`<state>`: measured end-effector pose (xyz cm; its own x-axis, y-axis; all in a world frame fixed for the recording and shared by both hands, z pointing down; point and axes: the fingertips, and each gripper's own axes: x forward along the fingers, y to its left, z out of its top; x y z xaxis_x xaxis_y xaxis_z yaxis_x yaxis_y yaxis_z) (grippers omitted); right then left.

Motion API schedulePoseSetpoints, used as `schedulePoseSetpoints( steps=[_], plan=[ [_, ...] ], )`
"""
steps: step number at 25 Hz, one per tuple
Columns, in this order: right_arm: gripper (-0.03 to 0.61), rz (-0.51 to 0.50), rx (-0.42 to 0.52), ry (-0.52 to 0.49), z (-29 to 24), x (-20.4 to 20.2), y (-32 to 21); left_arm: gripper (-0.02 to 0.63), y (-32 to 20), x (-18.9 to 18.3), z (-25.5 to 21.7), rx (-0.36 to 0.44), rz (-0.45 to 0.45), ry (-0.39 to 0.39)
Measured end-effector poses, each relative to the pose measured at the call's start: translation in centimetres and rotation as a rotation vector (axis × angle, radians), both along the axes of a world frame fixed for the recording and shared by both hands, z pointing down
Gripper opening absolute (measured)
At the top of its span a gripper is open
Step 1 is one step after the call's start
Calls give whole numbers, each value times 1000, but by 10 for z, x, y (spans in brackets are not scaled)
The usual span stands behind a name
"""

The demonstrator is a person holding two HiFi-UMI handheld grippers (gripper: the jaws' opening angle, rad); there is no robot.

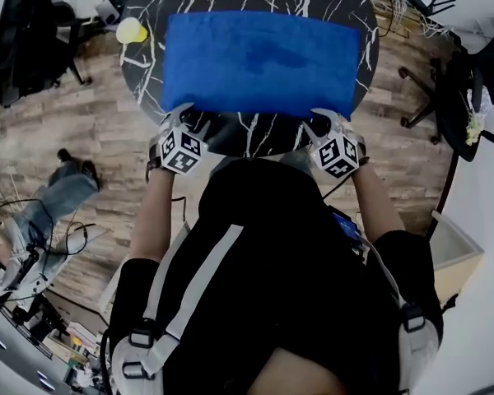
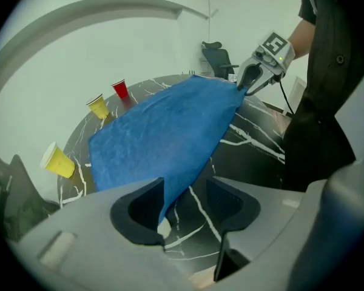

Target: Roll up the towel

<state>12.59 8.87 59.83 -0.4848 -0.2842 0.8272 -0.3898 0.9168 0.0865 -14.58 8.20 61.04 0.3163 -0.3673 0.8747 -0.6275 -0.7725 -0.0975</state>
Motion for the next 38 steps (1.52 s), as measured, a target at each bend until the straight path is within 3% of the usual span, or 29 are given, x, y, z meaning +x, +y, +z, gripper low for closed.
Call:
schedulePoseSetpoints(
  steps=[4,10,19,24,26,28,32,38],
  plan=[
    [110,39,-26,-32,-1,-39,3,224,-4,-20,4,-6,90,-15],
    [110,-6,-55,-35,-1,-117,-7,213,-21,-64,5,-51,200,-23],
    [117,-84,-123,17,20,-125,6,172,-8,-88,17,-105,265,-33],
    [118,-73,-173,16,24,-116,7,115,-1,-77,19,-173,287,2],
    [58,-67,-184,21,25,-112,2,75,-3,-75,20,-184,278,3],
    [38,-76,-198,30,26,-112,-2,29,-7,-78,21,-196,269,2],
    [14,-102,-182,25,18,-110,-3,25,-13,-75,11,-204,250,17],
    [12,-59,-147,-12,6,-109,-30,25,-38,-74,-5,-197,208,59]
  ],
)
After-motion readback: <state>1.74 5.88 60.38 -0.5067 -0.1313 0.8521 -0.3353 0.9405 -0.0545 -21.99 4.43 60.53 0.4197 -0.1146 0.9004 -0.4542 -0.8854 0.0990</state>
